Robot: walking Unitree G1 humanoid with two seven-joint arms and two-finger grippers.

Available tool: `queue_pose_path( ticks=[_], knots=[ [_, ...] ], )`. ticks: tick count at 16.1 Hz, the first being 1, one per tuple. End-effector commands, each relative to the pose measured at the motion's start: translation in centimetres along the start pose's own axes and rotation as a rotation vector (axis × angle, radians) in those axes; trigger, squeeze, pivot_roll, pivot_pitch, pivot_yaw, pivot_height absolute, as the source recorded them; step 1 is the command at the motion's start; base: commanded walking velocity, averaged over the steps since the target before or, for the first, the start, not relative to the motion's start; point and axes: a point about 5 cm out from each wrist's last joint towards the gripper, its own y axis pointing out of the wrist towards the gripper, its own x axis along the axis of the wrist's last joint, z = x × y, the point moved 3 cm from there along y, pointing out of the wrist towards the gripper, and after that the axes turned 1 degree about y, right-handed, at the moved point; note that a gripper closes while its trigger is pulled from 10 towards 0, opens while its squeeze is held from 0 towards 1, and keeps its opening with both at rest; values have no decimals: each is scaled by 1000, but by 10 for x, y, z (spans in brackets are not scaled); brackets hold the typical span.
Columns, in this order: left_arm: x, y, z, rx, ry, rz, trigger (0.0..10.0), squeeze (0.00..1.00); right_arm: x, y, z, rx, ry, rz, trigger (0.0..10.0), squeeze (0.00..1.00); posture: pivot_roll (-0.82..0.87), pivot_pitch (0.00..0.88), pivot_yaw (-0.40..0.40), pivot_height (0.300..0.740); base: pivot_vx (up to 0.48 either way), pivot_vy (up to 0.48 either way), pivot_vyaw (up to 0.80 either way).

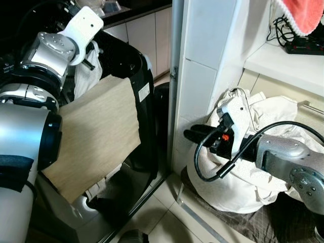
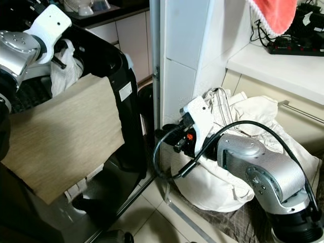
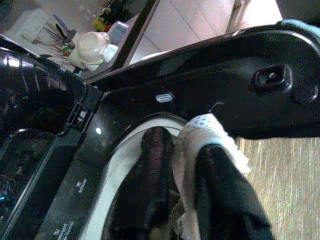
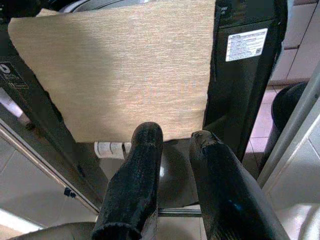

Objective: Clothes washing

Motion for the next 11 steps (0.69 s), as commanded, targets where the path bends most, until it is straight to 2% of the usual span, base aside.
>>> queue_pose_path(
  ticks=[1,4,6,7,8,9,10,11],
  knots=[
    [0,-3,6,4,7,12,10000,1000,2,-1,2,4,-23,6,10000,0,-48,0,69,740,0,0,0],
    [-4,-3,6,-6,30,43,10000,1000,2,-1,1,5,-22,5,10000,0,-47,0,70,740,0,0,0],
    [-7,-3,4,-29,90,73,10000,1000,2,-2,-1,-2,-23,8,10000,0,-48,0,72,740,0,0,0],
    [-9,-3,3,-41,135,92,10000,1000,1,-3,-2,-7,-24,11,10000,0,-48,0,72,740,0,0,0],
    [-22,-3,-4,-115,254,176,10000,1000,0,-2,-3,-14,-24,16,10000,0,-50,0,74,740,0,0,0],
    [-28,-4,-9,-163,283,208,10000,1000,-1,-2,-3,-17,-25,19,10000,0,-50,0,74,740,0,0,0],
    [-35,-5,-14,-226,318,251,10000,290,-2,-2,-4,-21,-25,23,10000,0,-49,0,74,740,0,0,0],
    [-40,-6,-16,-252,341,278,10000,0,-3,-1,-4,-24,-27,28,10000,0,-49,0,75,740,0,0,0]
  ],
)
